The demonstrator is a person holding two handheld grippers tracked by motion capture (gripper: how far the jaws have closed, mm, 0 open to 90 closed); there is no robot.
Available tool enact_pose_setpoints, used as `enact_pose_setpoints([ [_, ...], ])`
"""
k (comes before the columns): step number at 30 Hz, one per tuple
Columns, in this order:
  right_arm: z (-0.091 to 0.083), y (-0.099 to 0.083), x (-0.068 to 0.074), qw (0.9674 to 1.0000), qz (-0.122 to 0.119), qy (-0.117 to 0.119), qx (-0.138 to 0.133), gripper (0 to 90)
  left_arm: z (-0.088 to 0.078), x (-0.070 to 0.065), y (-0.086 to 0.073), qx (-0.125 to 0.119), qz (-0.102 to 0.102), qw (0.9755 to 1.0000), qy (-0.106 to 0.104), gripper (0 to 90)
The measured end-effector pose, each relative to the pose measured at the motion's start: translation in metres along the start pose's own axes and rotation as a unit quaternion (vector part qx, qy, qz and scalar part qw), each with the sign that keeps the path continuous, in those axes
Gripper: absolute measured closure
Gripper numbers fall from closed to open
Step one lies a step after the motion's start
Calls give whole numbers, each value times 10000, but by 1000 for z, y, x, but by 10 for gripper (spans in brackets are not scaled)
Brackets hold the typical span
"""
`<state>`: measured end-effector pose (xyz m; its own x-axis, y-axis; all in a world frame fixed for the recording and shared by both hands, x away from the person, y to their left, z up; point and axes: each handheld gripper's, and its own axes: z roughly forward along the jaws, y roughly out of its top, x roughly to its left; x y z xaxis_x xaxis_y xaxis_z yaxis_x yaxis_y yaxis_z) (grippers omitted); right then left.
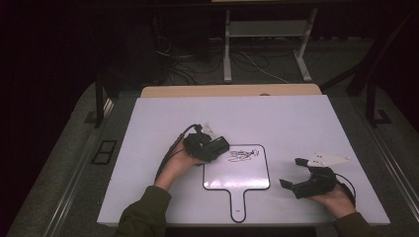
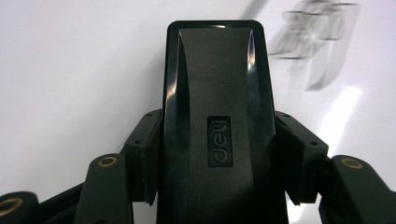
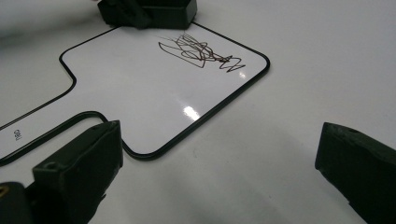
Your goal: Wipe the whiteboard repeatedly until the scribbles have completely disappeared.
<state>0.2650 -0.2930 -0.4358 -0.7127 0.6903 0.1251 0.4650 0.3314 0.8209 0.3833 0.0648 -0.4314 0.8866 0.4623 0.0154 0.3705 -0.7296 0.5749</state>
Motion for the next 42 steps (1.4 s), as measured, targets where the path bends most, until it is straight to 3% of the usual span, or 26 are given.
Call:
enact_pose_setpoints([
  [2, 0, 0, 0, 10000, 0, 3, 5, 0, 3, -5, 4, 16, 88, 10000, -29, 396],
  [5, 0, 0, 0, 10000, 0, -3, 14, 0, 6, 5, 6, -96, -100, 9998, 153, 396],
  [7, 0, 0, 0, 10000, 7, -3, 11, 0, 8, 12, 6, -170, -290, 9993, 146, 396],
  [8, 0, 0, 0, 10000, 10, 0, 9, 0, 8, 12, 7, -146, -283, 9994, 166, 396],
  [10, 0, 0, 0, 10000, 2, -5, 14, 0, 8, 8, 9, -97, -160, 9997, 127, 396],
  [14, 1, 0, 0, 10000, -27, 7, 23, 0, 11, -11, 15, -24, 152, 9994, -317, 396],
  [16, 1, 0, 1, 10000, -25, 4, 28, 0, 14, -20, 20, -13, 297, 9990, -323, 395],
  [18, 1, 0, 0, 10000, -18, 5, 28, 0, 17, -17, 24, -31, 221, 9993, -299, 396],
  [21, 1, 0, 0, 10000, -23, -2, 23, 0, 20, -5, 25, -86, 32, 9999, -70, 396],
  [24, 1, 0, 0, 10000, -16, 4, 16, 0, 21, -3, 28, -85, 38, 10000, -34, 395],
  [28, 1, 0, -1, 10000, -7, 20, 26, 0, 24, -18, 32, -49, 265, 9988, -401, 395],
  [30, 2, 0, 0, 10000, -17, 24, 33, 0, 26, -25, 36, -21, 408, 9982, -437, 395],
  [32, 2, 0, 0, 10000, -19, 26, 35, 0, 27, -23, 37, -39, 337, 9982, -488, 395],
  [35, 1, 0, 0, 10000, -18, 19, 29, 0, 28, -14, 37, -103, 154, 9991, -378, 396],
  [38, 1, 0, 0, 10000, -13, 22, 22, 0, 30, -11, 41, -58, 205, 9992, -339, 395],
  [40, 2, 0, -1, 10000, -14, 28, 30, 0, 33, -17, 44, -94, 207, 9987, -450, 396],
  [41, 2, 0, 0, 10000, -14, 34, 34, 0, 34, -21, 45, -119, 299, 9981, -530, 396],
  [42, 2, 0, 0, 10000, -15, 39, 34, 0, 35, -24, 48, -100, 522, 9967, -606, 395],
])
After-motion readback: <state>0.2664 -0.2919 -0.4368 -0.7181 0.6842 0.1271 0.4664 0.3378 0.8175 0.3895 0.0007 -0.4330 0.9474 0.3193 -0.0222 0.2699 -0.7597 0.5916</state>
